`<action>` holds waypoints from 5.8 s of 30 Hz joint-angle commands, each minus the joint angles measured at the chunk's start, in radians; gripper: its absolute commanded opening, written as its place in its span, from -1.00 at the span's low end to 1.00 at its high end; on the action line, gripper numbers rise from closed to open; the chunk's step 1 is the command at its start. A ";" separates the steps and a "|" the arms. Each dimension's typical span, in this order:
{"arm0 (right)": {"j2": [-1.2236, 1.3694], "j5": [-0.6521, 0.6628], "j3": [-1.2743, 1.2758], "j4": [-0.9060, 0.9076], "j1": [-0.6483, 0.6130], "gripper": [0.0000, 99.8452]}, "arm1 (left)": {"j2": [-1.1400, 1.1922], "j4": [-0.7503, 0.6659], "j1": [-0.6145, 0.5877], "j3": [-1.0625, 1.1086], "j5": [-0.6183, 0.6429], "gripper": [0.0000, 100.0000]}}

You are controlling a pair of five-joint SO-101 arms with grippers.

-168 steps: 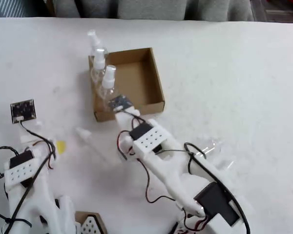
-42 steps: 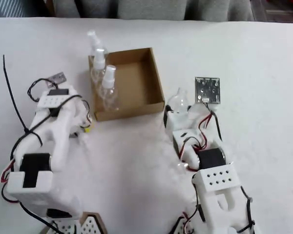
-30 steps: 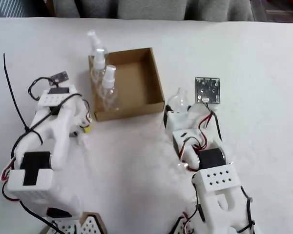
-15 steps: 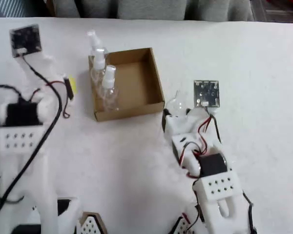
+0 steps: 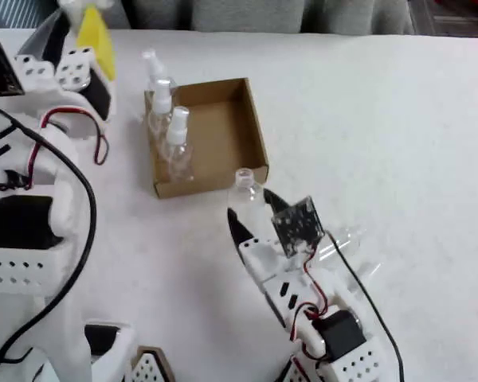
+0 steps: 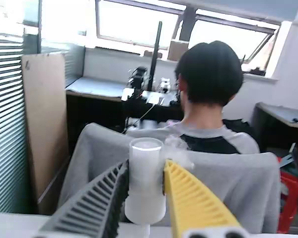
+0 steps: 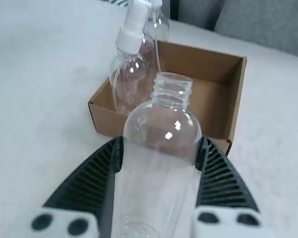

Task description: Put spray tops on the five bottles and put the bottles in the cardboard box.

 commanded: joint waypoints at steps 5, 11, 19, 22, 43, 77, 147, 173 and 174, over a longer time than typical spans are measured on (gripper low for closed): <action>0.004 0.014 0.029 -0.120 -0.013 -0.83 | -0.035 -0.040 0.294 -0.118 -0.006 -0.83; 0.004 0.014 0.029 -0.122 -0.013 -0.83 | -0.024 -0.044 0.414 -0.103 -0.006 -0.83; 0.004 0.014 0.029 -0.125 -0.013 -0.83 | -0.025 -0.149 0.450 0.068 -0.003 -0.83; 0.002 0.014 0.028 -0.125 -0.013 -0.83 | -0.035 -0.149 0.461 0.114 -0.002 -0.83; 0.002 0.014 0.028 -0.125 -0.012 -0.83 | -0.036 0.021 0.463 0.167 0.003 -0.83; 0.002 0.014 0.026 -0.125 -0.005 -0.83 | -0.041 0.207 0.539 0.319 -0.006 -0.73; 1.465 -0.095 -0.506 -1.406 0.166 -0.83 | -0.358 -0.479 -0.150 1.390 -0.008 -0.93; 2.419 0.183 -1.143 -1.897 0.163 -0.83 | -0.358 -0.479 -0.150 1.390 -0.008 -0.93; 2.427 0.183 -1.152 -1.897 0.163 -0.83 | -0.358 -0.480 -0.150 1.390 -0.008 -0.93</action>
